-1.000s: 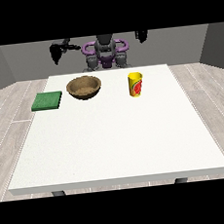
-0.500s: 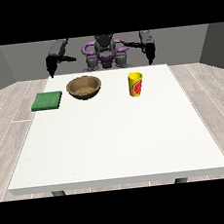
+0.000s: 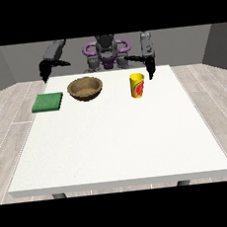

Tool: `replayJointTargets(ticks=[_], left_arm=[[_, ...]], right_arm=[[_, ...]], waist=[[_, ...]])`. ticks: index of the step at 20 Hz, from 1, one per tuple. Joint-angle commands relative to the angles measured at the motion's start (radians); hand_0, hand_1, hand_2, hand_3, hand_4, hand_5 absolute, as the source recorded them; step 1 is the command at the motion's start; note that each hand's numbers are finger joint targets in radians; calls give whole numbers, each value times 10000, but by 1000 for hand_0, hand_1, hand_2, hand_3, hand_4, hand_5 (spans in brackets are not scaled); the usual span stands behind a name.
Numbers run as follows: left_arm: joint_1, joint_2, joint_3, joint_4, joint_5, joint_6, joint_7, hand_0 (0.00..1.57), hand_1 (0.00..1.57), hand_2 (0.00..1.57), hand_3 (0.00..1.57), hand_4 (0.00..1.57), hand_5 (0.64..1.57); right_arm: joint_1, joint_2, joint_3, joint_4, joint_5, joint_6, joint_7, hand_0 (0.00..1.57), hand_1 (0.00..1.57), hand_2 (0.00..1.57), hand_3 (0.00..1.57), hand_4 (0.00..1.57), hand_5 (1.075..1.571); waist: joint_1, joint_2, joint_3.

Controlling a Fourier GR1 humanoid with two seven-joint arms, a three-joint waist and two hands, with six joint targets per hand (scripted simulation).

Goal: Pick the cup and pour the ball into the bowl, then pick the bowl and place it on the pad

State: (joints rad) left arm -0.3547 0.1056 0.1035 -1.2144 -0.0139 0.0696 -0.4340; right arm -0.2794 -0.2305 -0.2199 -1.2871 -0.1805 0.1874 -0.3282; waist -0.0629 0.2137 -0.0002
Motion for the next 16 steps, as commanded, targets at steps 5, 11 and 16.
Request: replayJointTargets(ticks=[5, 11, 16], left_arm=[[-664, -205, 433, 2229, -10, 222, -1893, 0, 0, 0, 0, 0, 1271], [-1491, -6, 786, 3923, -42, 375, -2791, 0, 0, 0, 0, 0, 1229], [-981, 606, 593, 4098, -1593, 2532, -3428, 1289, 1289, 1571, 1571, 789, 1524]], right_arm=[[-298, -712, -597, 1169, -376, 927, -914, 0, 0, 0, 0, 0, 1559], [-494, -691, -518, 1565, -211, 917, -1203, 0, 0, 0, 0, 0, 1558], [-545, -755, -566, 1188, -550, 1234, -1018, 0, 0, 0, 0, 0, 1562]], waist=[[-224, 542, 1], [-298, 581, 0], [-911, 921, 5]])
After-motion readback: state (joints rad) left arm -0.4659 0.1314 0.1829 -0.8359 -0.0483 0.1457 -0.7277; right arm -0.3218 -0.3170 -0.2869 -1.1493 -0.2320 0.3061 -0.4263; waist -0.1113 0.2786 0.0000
